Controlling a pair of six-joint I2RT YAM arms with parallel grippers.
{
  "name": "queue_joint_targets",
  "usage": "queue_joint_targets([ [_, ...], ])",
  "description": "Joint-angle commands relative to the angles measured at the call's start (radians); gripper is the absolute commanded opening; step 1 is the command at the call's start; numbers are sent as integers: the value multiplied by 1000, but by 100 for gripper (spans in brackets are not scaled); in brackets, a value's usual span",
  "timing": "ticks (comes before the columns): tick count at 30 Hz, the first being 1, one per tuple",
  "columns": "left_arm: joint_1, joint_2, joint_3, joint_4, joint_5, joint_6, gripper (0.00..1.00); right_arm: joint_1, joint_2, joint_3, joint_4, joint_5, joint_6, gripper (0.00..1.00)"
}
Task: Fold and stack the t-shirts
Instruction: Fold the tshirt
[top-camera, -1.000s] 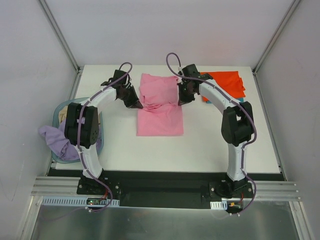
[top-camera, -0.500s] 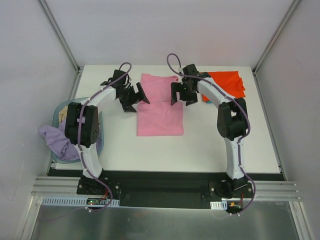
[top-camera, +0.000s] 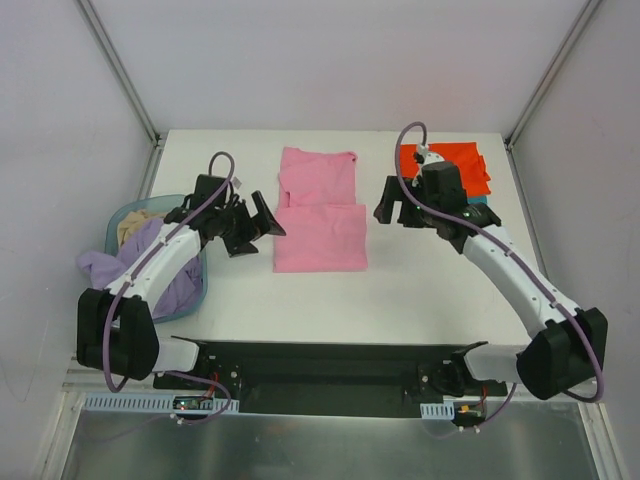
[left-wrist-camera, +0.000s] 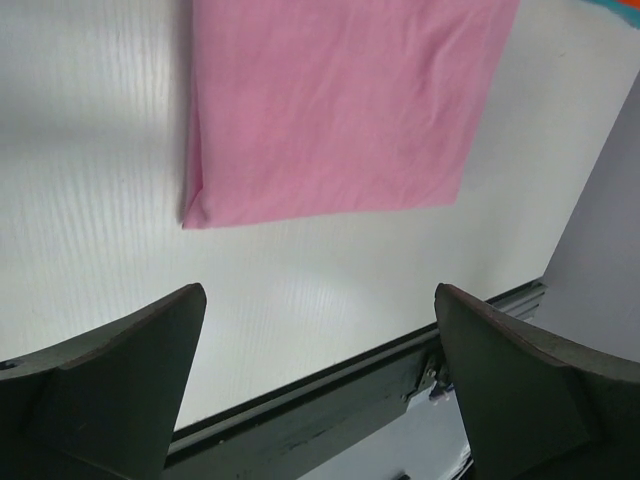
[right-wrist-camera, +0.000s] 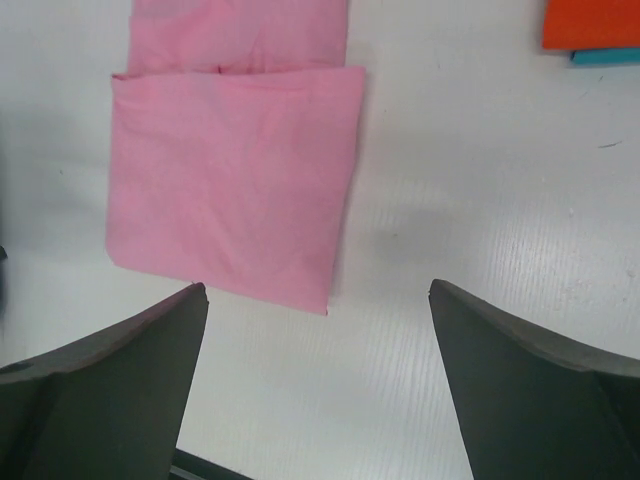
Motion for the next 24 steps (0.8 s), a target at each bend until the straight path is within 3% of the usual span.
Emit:
queue_joint_targets([
  [1,-1,-54,-99,-7,-16,-39,99,-37,19,-56,58,-85,90,97],
  [4,-7,-45,-134,-1,-4,-39,99,-28,59,-106,80,-182,118,97],
  [11,-11,62,-165,56,-1,-39,99,-4,165,-161,97,-248,168,97],
  [15,-13,183,-139,70,18,-36,98,-2,275,-151,82,-291,171,78],
  [20,-19,272,-99,74,25,-24,81,-2,375,-145,77,-325,182,50],
  [24,-40,332,-88,76,19,-14,74,4,413,-147,113,-376,208,42],
])
